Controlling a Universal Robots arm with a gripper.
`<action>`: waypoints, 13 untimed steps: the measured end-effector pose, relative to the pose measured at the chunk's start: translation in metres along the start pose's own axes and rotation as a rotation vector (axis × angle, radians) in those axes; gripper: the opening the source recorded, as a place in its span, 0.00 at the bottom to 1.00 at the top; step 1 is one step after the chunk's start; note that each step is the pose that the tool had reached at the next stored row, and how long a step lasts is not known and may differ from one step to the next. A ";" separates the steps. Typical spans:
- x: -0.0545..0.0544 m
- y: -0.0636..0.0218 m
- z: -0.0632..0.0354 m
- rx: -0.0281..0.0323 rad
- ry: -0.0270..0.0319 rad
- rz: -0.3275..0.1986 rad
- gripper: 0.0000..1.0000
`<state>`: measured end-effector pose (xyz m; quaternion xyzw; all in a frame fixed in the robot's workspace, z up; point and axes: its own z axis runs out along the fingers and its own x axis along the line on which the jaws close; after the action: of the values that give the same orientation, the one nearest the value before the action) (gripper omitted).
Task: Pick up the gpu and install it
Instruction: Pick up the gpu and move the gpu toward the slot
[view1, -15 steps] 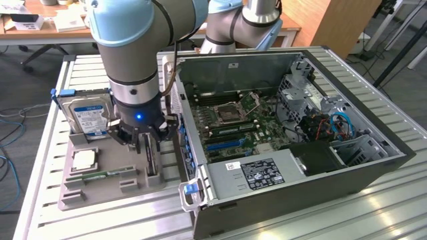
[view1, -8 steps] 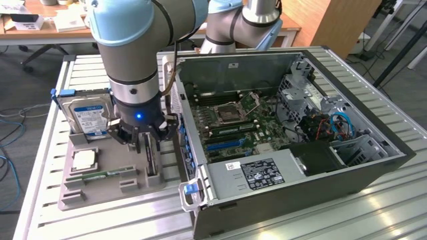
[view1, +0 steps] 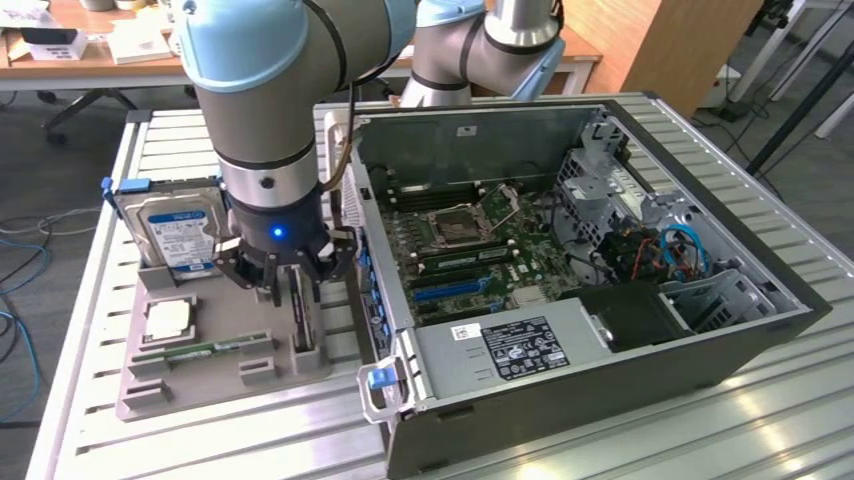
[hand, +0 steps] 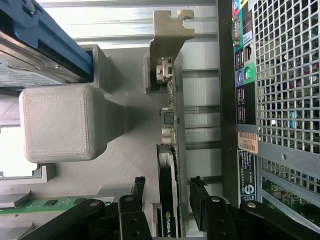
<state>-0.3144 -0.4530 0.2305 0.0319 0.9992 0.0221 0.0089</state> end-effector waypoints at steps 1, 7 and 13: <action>0.000 0.0000 0.0000 0.0000 0.0000 0.000 0.49; 0.000 0.0000 0.0000 -0.0001 0.0002 -0.005 0.49; 0.000 0.0000 0.0000 -0.0002 0.0003 -0.005 0.49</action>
<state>-0.3143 -0.4530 0.2305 0.0293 0.9993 0.0222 0.0089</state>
